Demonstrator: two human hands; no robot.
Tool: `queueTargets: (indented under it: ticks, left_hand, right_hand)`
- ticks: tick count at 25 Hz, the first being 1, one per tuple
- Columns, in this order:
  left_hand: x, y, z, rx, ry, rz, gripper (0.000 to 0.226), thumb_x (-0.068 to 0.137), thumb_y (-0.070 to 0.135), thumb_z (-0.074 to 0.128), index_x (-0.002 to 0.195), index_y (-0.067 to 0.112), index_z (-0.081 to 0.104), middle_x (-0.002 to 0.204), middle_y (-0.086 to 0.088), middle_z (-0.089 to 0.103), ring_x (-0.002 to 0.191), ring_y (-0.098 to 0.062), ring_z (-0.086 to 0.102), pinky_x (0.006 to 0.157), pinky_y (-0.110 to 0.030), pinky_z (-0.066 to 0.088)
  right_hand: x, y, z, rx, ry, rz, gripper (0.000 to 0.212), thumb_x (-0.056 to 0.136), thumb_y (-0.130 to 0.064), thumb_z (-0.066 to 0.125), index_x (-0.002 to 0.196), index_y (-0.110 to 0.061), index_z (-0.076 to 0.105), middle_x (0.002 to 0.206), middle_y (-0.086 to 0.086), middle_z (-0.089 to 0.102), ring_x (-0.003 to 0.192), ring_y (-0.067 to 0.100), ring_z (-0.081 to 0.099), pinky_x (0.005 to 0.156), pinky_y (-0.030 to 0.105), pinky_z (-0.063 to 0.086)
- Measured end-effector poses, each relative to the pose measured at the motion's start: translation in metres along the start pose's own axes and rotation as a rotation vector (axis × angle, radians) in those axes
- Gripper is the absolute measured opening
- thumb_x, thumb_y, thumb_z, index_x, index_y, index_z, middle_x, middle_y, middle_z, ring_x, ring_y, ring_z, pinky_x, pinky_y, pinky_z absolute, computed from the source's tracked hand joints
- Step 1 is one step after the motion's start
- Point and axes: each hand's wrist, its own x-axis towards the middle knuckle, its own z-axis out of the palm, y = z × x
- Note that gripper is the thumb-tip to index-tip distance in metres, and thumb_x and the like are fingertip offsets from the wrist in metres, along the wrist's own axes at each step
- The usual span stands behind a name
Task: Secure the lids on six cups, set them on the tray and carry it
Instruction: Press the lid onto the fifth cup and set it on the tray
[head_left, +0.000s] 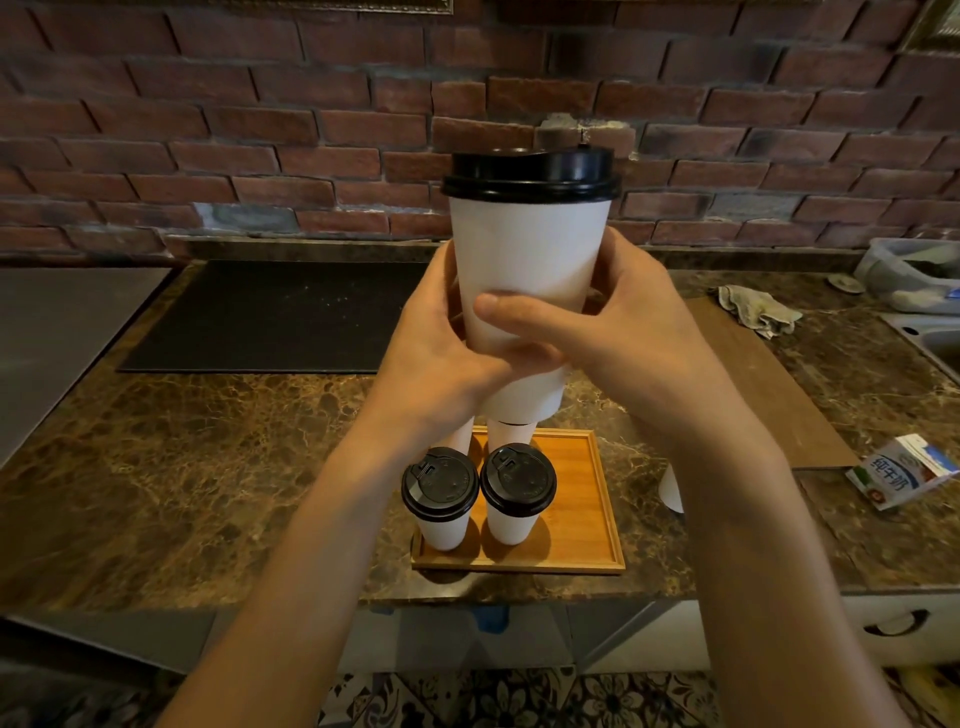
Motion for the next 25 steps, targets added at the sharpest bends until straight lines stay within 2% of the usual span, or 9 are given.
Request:
queueTargets:
  ticks: [5,11,15,19,25]
  left_hand:
    - [0.0,-0.004,0.001,0.005,-0.018,-0.005,0.072,0.061,0.016,0.081,0.115,0.045,0.043,0.103,0.035,0.061,0.104,0.009,0.059,0.073,-0.009,0.05]
    - [0.002,0.0,-0.004,0.044,-0.089,-0.016,0.067,0.063,0.022,0.08,0.112,0.048,0.043,0.1,0.04,0.059,0.1,0.015,0.056,0.069,-0.004,0.048]
    - [0.003,-0.005,-0.008,-0.031,-0.188,-0.093,0.067,0.062,0.025,0.083,0.115,0.042,0.046,0.103,0.027,0.065,0.098,0.005,0.062,0.069,-0.007,0.05]
    - [0.001,-0.006,-0.011,-0.082,-0.274,-0.119,0.065,0.062,0.027,0.078,0.118,0.037,0.045,0.104,0.024,0.066,0.1,0.002,0.063,0.072,-0.009,0.05]
    - [-0.001,-0.006,-0.017,-0.117,-0.36,-0.119,0.069,0.066,0.015,0.075,0.124,0.034,0.042,0.111,0.024,0.063,0.106,0.0,0.061,0.077,-0.012,0.051]
  right_hand:
    - [0.0,0.002,0.002,-0.021,0.043,0.013,0.075,0.068,-0.038,0.085,0.131,-0.021,0.049,0.118,-0.005,0.062,0.107,0.011,0.062,0.087,0.039,0.058]
    - [0.0,0.004,-0.005,0.093,0.005,-0.006,0.074,0.067,-0.029,0.087,0.132,-0.023,0.051,0.118,-0.008,0.064,0.108,0.007,0.063,0.087,0.036,0.059]
    - [0.001,0.006,-0.009,0.122,-0.062,-0.012,0.075,0.062,-0.032,0.085,0.129,-0.026,0.052,0.118,-0.008,0.065,0.11,0.01,0.063,0.091,0.039,0.057]
    - [0.001,0.01,-0.013,0.147,-0.163,0.012,0.072,0.064,-0.029,0.082,0.129,-0.024,0.052,0.117,-0.005,0.066,0.112,0.014,0.064,0.092,0.041,0.056]
    - [0.001,0.013,-0.022,0.259,-0.263,0.04,0.065,0.069,-0.021,0.077,0.13,-0.019,0.053,0.118,0.001,0.067,0.11,0.019,0.066,0.08,0.03,0.057]
